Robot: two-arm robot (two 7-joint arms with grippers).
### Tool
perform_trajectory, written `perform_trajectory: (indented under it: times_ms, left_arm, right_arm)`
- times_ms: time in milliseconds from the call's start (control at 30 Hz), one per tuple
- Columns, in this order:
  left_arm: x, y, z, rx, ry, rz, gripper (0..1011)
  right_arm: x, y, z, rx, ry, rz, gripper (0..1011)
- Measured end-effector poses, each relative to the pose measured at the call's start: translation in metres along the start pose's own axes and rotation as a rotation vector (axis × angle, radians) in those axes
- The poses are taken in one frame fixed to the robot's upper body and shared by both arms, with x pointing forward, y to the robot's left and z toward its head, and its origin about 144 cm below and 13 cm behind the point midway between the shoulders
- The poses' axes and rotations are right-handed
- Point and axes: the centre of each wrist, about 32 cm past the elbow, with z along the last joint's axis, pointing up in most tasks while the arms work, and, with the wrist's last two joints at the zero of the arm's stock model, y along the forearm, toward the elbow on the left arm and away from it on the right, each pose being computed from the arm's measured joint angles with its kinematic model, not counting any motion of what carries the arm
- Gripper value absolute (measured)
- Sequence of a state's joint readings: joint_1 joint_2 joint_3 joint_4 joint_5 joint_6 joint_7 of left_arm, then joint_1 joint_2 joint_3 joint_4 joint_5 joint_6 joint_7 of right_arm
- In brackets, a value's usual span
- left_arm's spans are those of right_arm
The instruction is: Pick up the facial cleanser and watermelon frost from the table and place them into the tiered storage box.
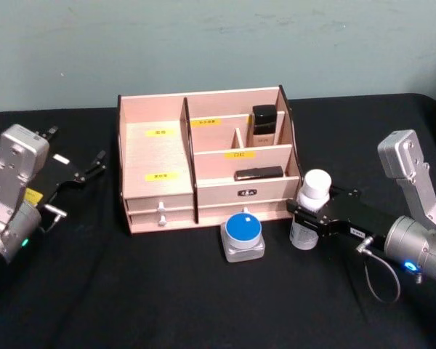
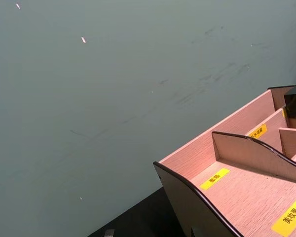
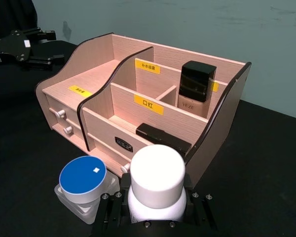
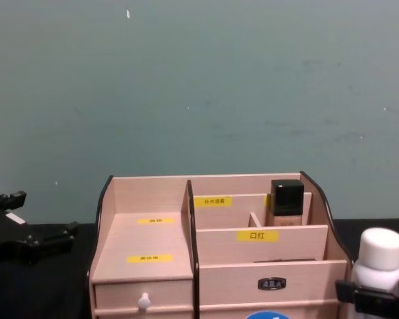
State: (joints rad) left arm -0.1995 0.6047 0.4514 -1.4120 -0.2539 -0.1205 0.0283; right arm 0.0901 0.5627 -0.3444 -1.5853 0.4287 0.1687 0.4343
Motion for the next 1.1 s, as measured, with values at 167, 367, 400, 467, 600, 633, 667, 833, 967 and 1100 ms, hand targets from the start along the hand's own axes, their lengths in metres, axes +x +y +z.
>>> perform_trajectory:
  times_ms: [167,367,400,467,600,633,667,833,967,1100]
  left_arm:
    - [0.0,0.0,0.0,0.0,0.0,0.0,1010]
    - [0.0,0.0,0.0,0.0,0.0,0.0,1010]
    - [0.0,0.0,0.0,0.0,0.0,0.0,1010]
    - [0.0,0.0,0.0,0.0,0.0,0.0,1010]
    - [0.0,0.0,0.0,0.0,0.0,0.0,1010]
    - [0.0,0.0,0.0,0.0,0.0,0.0,1010]
    - [0.0,0.0,0.0,0.0,0.0,0.0,1010]
    - [0.0,0.0,0.0,0.0,0.0,0.0,1010]
    - [0.0,0.0,0.0,0.0,0.0,0.0,1010]
    - [0.0,0.0,0.0,0.0,0.0,0.0,1010]
  right_arm:
    - [0.0,0.0,0.0,0.0,0.0,0.0,602]
    - [0.0,0.0,0.0,0.0,0.001,0.0,602]
    - [0.0,0.0,0.0,0.0,0.001,0.0,602]
    - [0.0,0.0,0.0,0.0,0.001,0.0,602]
    - [0.0,0.0,0.0,0.0,0.001,0.0,602]
    - [0.0,0.0,0.0,0.0,0.001,0.0,602]
    - [0.0,0.0,0.0,0.0,0.001,0.0,602]
    - [0.002,-0.002,0.001,0.008,0.011,0.005,602]
    - [0.003,-0.004,0.005,0.01,0.01,0.009,602]
    - [0.003,-0.006,0.011,0.013,0.007,0.013,602]
